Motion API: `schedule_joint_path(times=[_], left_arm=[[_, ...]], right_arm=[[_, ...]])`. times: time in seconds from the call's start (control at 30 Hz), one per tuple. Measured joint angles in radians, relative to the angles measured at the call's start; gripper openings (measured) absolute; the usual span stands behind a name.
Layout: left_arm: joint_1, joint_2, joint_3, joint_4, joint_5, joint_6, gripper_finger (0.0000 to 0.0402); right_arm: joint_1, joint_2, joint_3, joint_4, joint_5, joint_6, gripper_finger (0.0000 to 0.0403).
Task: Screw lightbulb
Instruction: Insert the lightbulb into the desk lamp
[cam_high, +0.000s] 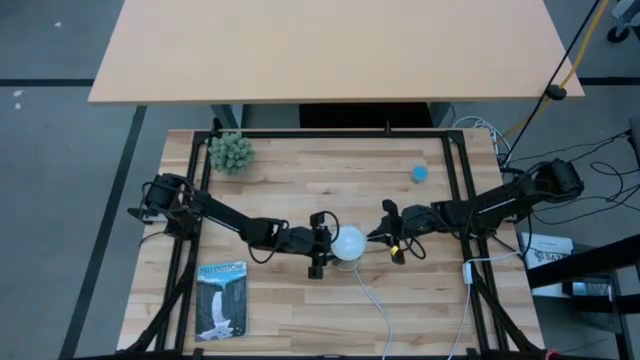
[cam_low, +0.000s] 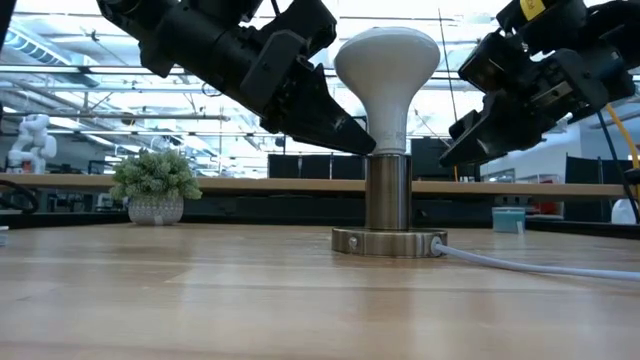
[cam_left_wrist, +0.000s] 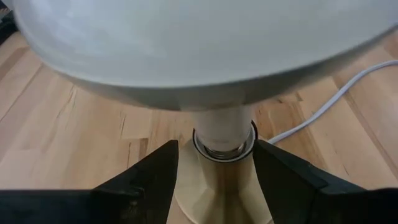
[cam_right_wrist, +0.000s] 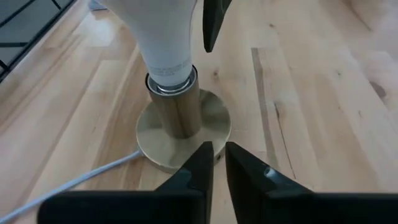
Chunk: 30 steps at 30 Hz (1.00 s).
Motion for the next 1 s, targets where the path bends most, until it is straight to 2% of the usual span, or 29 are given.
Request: schedule_joint_path(times=[0.13, 0.33, 0.47, 0.57, 0.7, 0.77, 0.87, 1.0], left_arm=[[0.000, -0.031, 0.000, -0.070, 0.000, -0.009, 0.0213], [0.000, -0.145, 0.000, -0.325, -0.017, -0.154, 0.0213], [-0.007, -0.158, 0.000, -0.434, -0.060, -0.257, 0.0202], [-0.020, -0.155, -0.024, -0.460, -0.105, -0.283, 0.0163], [-0.030, -0.154, -0.043, -0.451, -0.106, -0.313, 0.0067], [-0.031, -0.154, -0.045, -0.429, -0.097, -0.328, 0.0020], [-0.031, -0.154, -0.059, -0.368, -0.086, -0.338, 0.0005], [-0.031, -0.154, -0.086, -0.228, -0.001, -0.270, 0.0002]], right_arm=[[0.000, 0.000, 0.000, 0.000, 0.000, 0.003, 0.0017], [0.006, 0.000, 0.000, -0.025, 0.002, 0.049, 0.0001], [0.029, -0.042, 0.000, -0.178, 0.051, 0.101, 0.0001], [0.043, -0.113, -0.001, -0.313, 0.080, 0.169, 0.0000], [0.083, -0.234, 0.000, -0.378, 0.089, 0.233, 0.0000], [0.125, -0.289, -0.002, -0.374, 0.169, 0.266, 0.0000], [0.199, -0.348, -0.043, -0.311, 0.350, 0.272, 0.0000], [0.241, -0.349, -0.180, 0.013, 0.509, 0.269, 0.0000]])
